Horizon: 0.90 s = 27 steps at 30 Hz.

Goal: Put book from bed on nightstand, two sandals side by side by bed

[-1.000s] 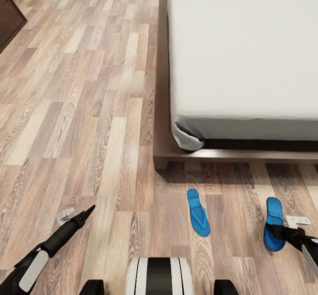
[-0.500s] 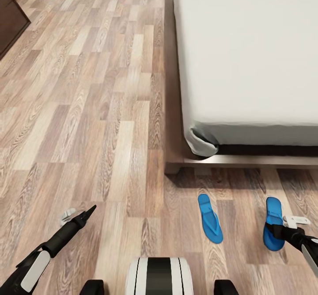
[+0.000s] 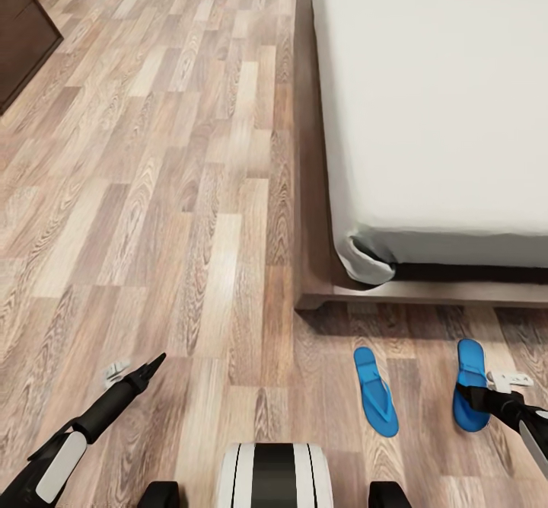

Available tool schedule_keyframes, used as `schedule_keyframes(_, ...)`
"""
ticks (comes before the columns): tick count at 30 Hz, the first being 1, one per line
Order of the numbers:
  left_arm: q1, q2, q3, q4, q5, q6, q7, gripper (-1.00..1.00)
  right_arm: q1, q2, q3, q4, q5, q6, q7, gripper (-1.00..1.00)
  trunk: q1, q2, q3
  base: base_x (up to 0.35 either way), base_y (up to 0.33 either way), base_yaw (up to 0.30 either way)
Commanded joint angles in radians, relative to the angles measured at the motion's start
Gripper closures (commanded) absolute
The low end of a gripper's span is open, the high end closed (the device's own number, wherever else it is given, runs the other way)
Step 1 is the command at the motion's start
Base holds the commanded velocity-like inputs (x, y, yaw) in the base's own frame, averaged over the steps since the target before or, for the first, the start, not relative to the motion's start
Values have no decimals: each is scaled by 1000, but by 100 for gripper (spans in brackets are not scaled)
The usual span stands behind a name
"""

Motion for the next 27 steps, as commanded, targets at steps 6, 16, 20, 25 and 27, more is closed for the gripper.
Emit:
schedule_keyframes(6, -1, 1, 0, 0, 10, 10, -5, -100, 0, 0, -3, -2, -6, 7, 5, 100, 0, 0, -3, 0, 0, 258)
schedule_keyframes(16, 0, 0, 0, 0, 10, 10, -4, -100, 0, 0, -3, -2, -6, 7, 5, 100, 0, 0, -5, -6, 0, 70)
schedule_keyframes(20, 0, 0, 0, 0, 10, 10, -4, -100, 0, 0, -3, -2, -6, 7, 5, 100, 0, 0, -5, -250, 0, 2)
schedule_keyframes(25, 0, -1, 0, 0, 10, 10, -4, -100, 0, 0, -3, -2, -6, 7, 5, 100, 0, 0, -5, -191, 0, 0)
schedule_keyframes(27, 0, -1, 0, 0, 10, 10, -4, -100, 0, 0, -3, -2, -6, 7, 5, 100, 0, 0, -5, -52, 0, 0)
